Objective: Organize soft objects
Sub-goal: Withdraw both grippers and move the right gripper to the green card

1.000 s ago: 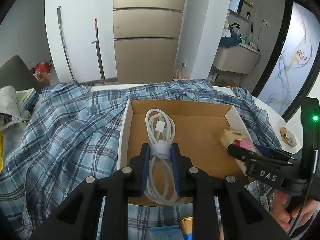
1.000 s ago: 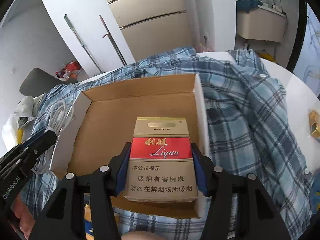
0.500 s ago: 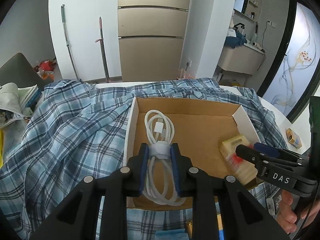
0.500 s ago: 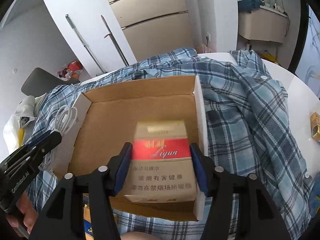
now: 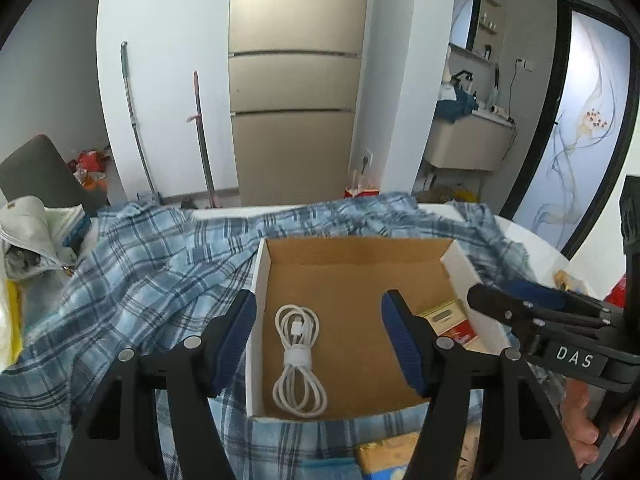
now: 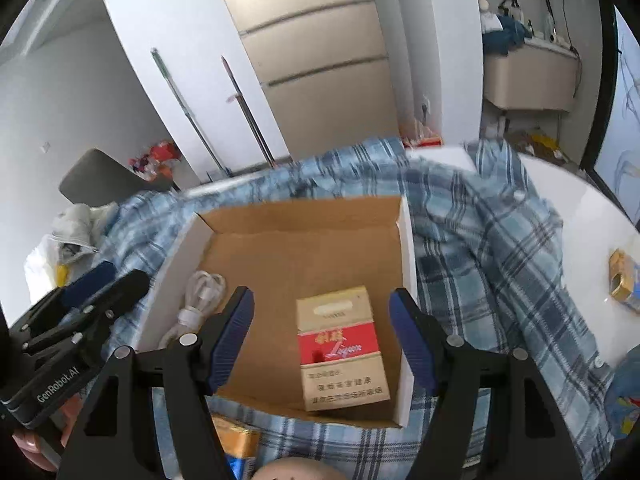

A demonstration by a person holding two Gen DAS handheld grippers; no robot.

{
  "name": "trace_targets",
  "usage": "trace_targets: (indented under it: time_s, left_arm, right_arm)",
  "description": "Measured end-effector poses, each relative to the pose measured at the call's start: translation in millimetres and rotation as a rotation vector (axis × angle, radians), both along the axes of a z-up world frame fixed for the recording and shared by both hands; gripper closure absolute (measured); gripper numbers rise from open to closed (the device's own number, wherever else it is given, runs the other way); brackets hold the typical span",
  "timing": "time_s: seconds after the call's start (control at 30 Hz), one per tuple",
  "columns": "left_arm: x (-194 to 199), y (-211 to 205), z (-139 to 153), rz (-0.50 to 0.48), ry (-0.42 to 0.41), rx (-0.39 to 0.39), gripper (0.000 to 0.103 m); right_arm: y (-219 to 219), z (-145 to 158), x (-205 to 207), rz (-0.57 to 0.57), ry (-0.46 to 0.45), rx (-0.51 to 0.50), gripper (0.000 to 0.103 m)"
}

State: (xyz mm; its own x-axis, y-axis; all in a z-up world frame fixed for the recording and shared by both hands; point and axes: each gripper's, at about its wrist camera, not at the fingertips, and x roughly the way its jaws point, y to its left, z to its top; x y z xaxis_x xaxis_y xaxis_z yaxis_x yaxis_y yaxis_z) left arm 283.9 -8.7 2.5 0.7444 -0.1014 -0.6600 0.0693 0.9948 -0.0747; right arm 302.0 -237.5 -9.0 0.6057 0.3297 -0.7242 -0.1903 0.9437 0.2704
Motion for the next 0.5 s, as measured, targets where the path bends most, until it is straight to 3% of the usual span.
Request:
trace_targets:
  time_s: [0.3,0.5]
  left_arm:
    - [-62.1,-8.2,77.3,-0.001,-0.174,0.008,0.036]
    - [-114.0,-10.9,95.8,-0.014,-0.246,0.051,0.036]
  right_arm:
    - [-7.6,65.7,-42.1,0.033,-0.137,0.019,0.034]
    - [-17.7,95.7,-90.0,0.086,-0.252,-0.007,0.031]
